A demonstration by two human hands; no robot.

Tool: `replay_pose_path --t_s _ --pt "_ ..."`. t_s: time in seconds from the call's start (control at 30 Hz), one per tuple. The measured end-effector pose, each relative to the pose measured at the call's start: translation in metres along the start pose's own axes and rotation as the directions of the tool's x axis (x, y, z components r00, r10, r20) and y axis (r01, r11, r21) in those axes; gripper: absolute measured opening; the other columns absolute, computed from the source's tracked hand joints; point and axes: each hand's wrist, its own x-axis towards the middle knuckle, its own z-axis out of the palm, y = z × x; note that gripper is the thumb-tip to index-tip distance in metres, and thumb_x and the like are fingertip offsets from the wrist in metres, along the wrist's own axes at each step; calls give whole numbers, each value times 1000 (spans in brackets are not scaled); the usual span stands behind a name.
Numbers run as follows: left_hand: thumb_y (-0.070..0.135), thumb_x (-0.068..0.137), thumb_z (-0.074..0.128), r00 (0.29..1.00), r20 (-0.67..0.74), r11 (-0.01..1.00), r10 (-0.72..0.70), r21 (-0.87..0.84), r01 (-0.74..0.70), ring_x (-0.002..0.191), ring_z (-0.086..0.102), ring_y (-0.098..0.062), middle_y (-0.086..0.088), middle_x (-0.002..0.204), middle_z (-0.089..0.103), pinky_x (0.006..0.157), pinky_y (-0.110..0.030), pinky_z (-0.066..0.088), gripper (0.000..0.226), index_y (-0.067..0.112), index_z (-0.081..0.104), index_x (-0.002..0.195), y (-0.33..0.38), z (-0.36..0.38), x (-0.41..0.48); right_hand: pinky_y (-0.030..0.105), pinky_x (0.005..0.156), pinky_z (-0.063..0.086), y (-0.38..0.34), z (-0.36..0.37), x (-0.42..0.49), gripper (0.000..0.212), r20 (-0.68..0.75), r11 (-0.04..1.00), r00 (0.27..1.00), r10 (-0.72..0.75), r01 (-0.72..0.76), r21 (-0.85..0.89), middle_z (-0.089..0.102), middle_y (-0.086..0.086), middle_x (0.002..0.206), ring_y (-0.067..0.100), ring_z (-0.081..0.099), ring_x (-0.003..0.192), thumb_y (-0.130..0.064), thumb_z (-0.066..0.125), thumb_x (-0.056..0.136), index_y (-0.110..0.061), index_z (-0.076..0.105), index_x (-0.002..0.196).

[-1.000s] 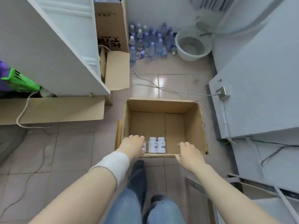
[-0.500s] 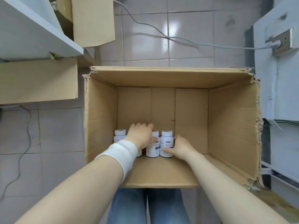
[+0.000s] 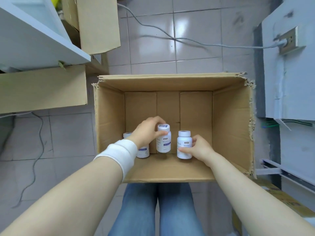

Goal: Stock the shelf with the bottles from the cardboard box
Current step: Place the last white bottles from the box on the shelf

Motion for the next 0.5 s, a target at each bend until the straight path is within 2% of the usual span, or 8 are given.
replay_pose_path --t_s 0.13,0.27,0.37,0.5 --pt "29 82 69 996 -66 975 58 -211 -70 105 57 -12 3 115 61 90 -26 46 32 22 58 112 42 -34 -48 29 83 46 -12 -28 -58 47 -20 975 997 -75 77 208 58 4 109 18 58 97 -20 77 75 -14 45 109" --pt "32 83 68 970 -180 952 161 -230 -201 107 54 -9 8 115 59 93 -27 45 29 26 58 109 81 -68 -102 37 92 50 -24 -44 -126 49 -113 937 982 -149 177 302 58 4 112 18 59 100 -22 78 74 -15 45 109" --pt "30 86 64 936 -220 919 274 -225 -322 104 52 -7 12 109 57 86 -19 41 25 26 53 108 109 -91 -145 32 88 49 -30 -43 -183 47 -220 892 958 -186 258 372 54 -2 107 14 54 100 -23 76 76 -17 44 109" --pt "26 91 59 892 -197 838 407 -309 -450 95 56 -3 7 108 58 75 -11 47 29 20 48 116 140 -113 -195 33 85 50 -27 -23 -246 49 -365 795 914 -179 353 494 56 1 114 16 55 106 -23 76 75 -18 44 112"
